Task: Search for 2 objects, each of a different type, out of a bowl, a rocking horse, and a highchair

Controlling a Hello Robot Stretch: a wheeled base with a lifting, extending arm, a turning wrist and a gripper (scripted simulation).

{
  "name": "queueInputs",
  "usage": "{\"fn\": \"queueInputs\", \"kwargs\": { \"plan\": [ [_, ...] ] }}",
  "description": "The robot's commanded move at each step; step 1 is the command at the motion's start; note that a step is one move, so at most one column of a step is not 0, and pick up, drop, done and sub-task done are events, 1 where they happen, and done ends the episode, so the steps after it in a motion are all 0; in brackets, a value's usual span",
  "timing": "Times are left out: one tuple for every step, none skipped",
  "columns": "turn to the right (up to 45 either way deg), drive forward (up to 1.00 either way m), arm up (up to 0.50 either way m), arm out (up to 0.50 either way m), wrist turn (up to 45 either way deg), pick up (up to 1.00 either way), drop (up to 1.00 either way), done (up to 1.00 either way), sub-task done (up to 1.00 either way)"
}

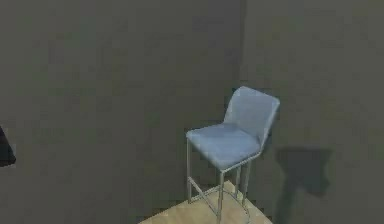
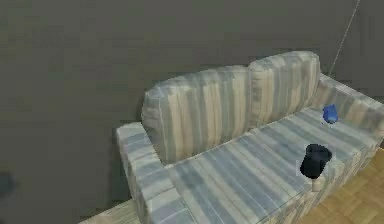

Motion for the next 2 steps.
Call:
{"fn": "queueInputs", "kwargs": {
  "plan": [
    [-30.0, 0.00, 0.00, 0.00, 0.0, 0.00, 0.00, 0.00, 0.00],
    [0.0, 0.15, 0.00, 0.00, 0.0, 0.00, 0.00, 0.00, 0.00]
  ]
}}
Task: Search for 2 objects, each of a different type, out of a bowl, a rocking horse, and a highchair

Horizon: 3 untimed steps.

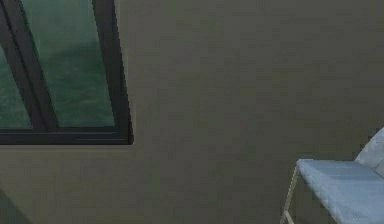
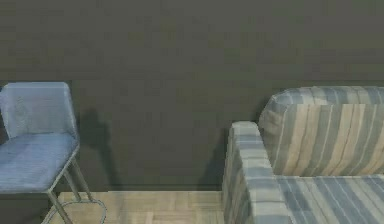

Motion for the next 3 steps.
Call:
{"fn": "queueInputs", "kwargs": {
  "plan": [
    [45.0, 0.00, 0.00, 0.00, 0.0, 0.00, 0.00, 0.00, 0.00],
    [0.0, 0.00, 0.00, 0.00, 0.0, 0.00, 0.00, 0.00, 1.00],
    [-45.0, 0.00, 0.00, 0.00, 0.0, 0.00, 0.00, 0.00, 0.00]
  ]
}}
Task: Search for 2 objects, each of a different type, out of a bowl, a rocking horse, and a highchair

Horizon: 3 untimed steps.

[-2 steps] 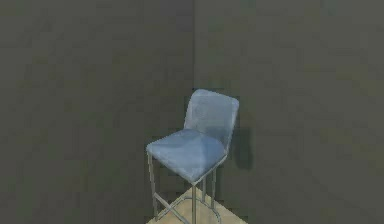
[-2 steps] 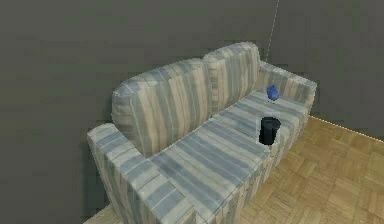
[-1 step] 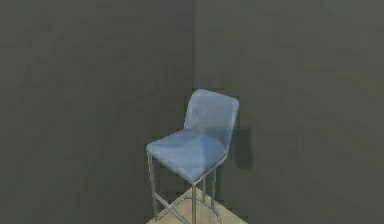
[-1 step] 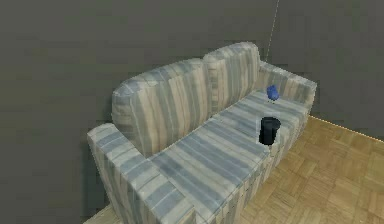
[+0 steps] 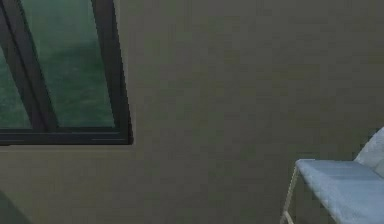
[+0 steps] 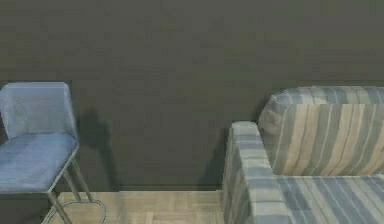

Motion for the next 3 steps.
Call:
{"fn": "queueInputs", "kwargs": {
  "plan": [
    [-45.0, 0.00, 0.00, 0.00, 0.0, 0.00, 0.00, 0.00, 0.00],
    [-27.0, 0.00, 0.00, 0.00, 0.0, 0.00, 0.00, 0.00, 0.00],
    [0.0, 0.90, 0.00, 0.00, 0.0, 0.00, 0.00, 0.00, 0.00]
  ]
}}
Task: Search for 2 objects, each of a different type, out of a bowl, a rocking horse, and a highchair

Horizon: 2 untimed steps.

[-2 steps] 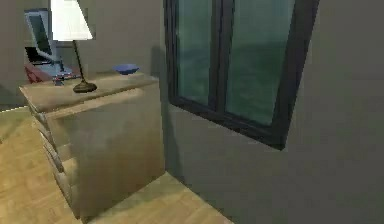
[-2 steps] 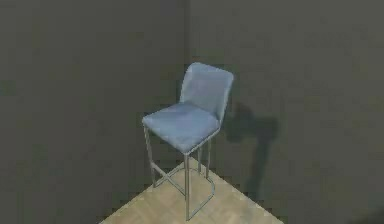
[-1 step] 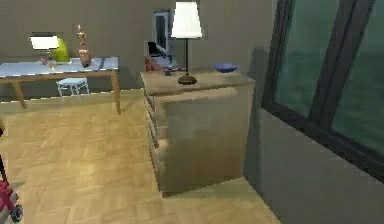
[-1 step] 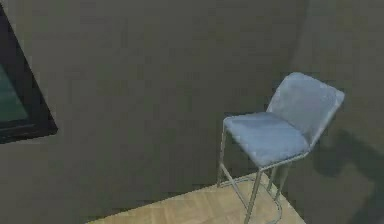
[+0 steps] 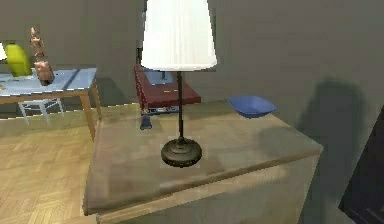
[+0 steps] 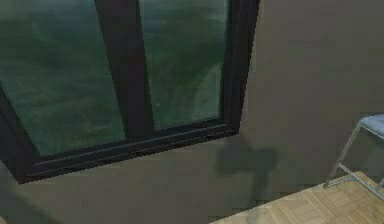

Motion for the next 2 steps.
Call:
{"fn": "queueInputs", "kwargs": {
  "plan": [
    [15.0, 0.00, 0.00, 0.00, 0.0, 0.00, 0.00, 0.00, 0.00],
    [0.0, 0.00, 0.00, 0.00, 0.0, 0.00, 0.00, 1.00, 0.00]
  ]
}}
